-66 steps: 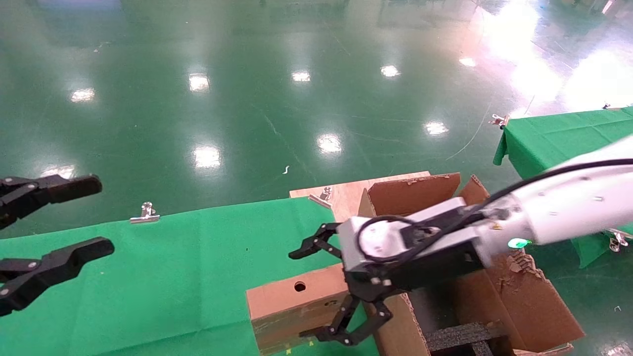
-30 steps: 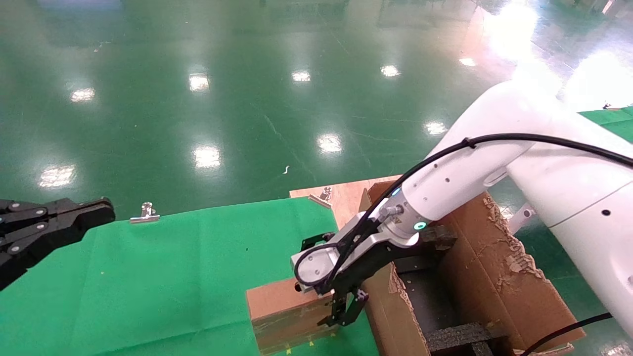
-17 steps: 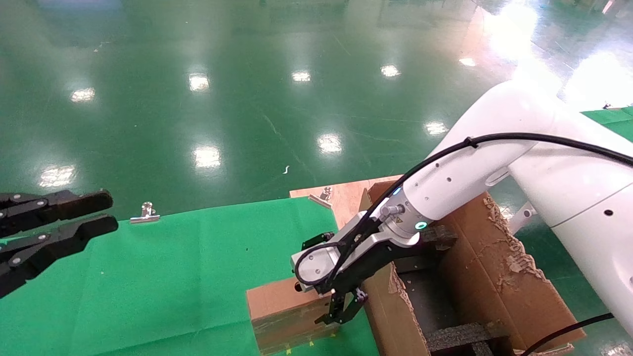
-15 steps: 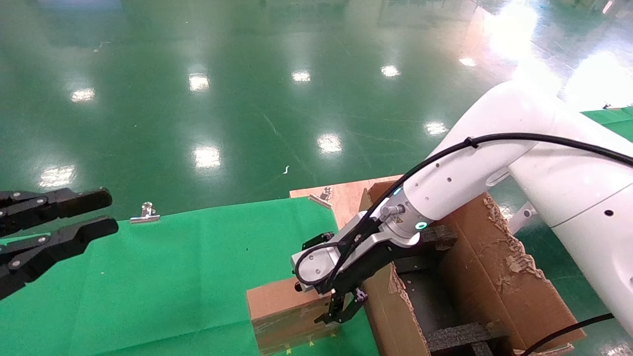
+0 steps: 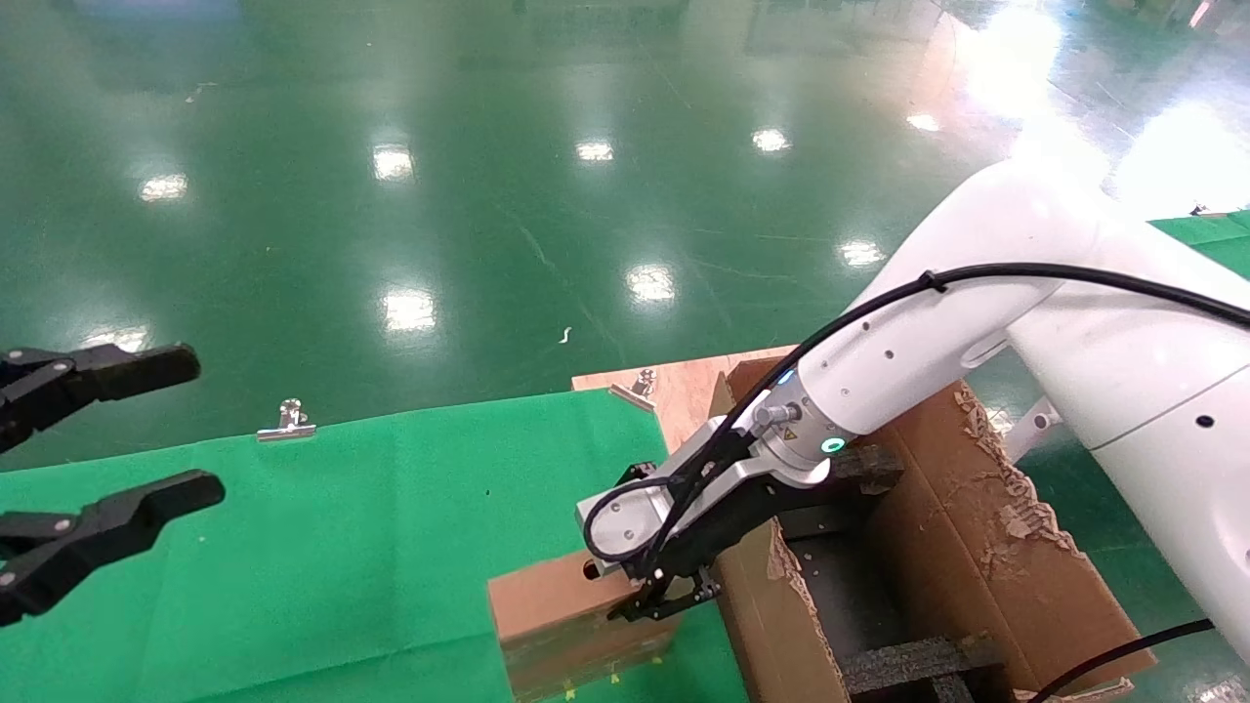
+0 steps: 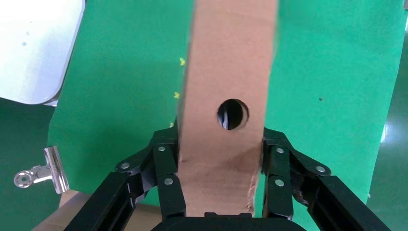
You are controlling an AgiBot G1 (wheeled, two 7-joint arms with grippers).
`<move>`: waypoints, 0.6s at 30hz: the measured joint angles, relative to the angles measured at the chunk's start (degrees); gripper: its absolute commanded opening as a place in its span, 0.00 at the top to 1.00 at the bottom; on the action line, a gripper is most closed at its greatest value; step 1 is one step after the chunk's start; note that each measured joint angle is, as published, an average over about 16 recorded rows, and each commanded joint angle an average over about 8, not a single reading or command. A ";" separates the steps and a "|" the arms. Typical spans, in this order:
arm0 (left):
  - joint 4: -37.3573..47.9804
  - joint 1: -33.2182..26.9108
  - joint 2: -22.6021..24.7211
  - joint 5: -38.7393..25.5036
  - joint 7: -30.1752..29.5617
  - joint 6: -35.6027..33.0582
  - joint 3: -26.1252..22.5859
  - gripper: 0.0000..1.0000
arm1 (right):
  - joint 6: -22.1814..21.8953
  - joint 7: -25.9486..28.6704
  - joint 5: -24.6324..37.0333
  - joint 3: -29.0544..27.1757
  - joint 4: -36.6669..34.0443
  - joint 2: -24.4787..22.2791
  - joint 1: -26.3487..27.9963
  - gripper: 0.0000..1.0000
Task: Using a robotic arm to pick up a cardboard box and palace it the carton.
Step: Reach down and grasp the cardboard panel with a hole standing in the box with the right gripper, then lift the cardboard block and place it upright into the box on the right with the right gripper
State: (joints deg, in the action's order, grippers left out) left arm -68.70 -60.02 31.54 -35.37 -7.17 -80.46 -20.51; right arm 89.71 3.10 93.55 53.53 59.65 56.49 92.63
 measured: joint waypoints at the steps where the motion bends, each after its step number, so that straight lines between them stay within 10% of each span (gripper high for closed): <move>1: 0.00 0.00 0.00 0.00 0.00 0.00 0.00 0.00 | -0.01 0.00 -0.01 0.00 0.00 -0.01 -0.01 1.00; 18: 0.00 0.00 0.00 0.00 0.00 0.00 0.00 0.00 | 0.28 -0.96 -4.82 -1.37 -4.00 -1.15 5.62 1.00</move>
State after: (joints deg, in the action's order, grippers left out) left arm -68.70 -60.02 31.54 -35.37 -7.17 -80.46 -20.51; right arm 89.99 2.14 88.73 52.16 55.65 55.35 98.24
